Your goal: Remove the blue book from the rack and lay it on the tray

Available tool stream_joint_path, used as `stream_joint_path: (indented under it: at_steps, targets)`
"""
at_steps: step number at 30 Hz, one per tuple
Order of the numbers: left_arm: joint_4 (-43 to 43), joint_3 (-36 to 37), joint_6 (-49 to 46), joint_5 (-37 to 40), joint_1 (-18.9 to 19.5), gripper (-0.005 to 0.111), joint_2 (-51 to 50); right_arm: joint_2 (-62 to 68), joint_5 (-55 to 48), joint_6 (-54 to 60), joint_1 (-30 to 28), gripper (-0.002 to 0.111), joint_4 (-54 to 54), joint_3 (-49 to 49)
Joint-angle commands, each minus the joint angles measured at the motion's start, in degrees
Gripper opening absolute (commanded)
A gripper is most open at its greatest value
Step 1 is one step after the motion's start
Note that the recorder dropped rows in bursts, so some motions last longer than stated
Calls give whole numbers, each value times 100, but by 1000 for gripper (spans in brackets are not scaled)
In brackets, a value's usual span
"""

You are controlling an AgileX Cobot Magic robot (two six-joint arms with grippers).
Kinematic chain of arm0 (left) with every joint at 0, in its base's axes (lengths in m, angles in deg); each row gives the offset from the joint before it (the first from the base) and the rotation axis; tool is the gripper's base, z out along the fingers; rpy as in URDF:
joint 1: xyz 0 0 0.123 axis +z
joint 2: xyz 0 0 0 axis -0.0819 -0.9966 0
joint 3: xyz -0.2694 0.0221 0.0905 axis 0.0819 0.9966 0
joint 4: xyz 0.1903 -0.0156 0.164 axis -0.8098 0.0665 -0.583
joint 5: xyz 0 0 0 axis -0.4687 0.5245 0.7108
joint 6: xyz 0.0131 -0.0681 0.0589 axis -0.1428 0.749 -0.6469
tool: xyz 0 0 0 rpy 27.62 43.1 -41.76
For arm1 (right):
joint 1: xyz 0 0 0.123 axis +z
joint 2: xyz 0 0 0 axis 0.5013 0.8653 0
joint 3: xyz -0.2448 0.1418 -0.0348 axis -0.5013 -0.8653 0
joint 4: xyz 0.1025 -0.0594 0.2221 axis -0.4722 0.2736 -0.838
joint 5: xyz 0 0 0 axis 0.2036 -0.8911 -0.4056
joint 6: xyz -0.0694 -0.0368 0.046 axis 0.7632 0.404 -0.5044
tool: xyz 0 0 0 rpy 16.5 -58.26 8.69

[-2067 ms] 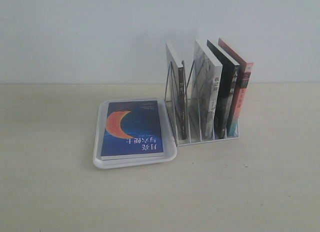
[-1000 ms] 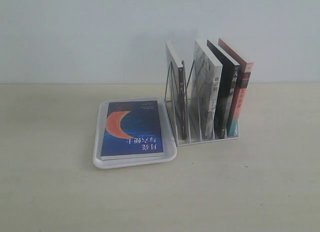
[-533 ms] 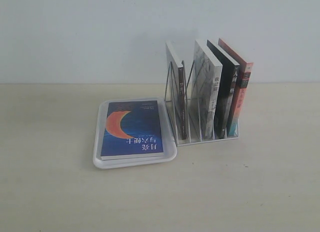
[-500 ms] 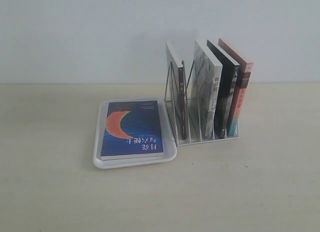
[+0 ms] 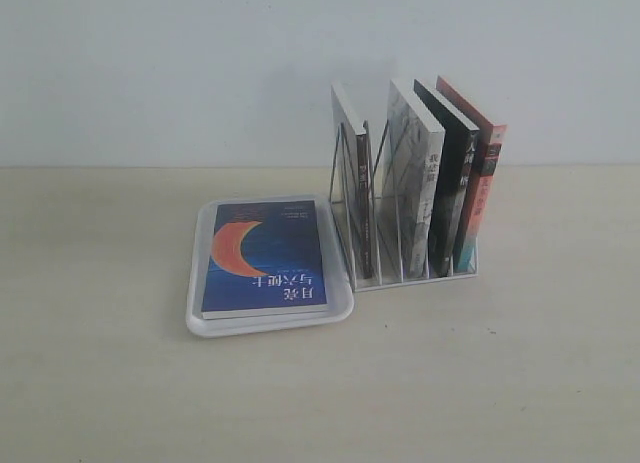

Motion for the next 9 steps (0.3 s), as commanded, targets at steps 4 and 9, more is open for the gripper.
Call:
stream_joint_path:
  at_steps: [4,9]
  targets:
    - [-5,18,-18,-81,19,4,27,-31,44,-22,-19,0,1,-2]
    - [-5,18,-18,-81,19,4,27,-31,18,-20,-19,0,1,-2]
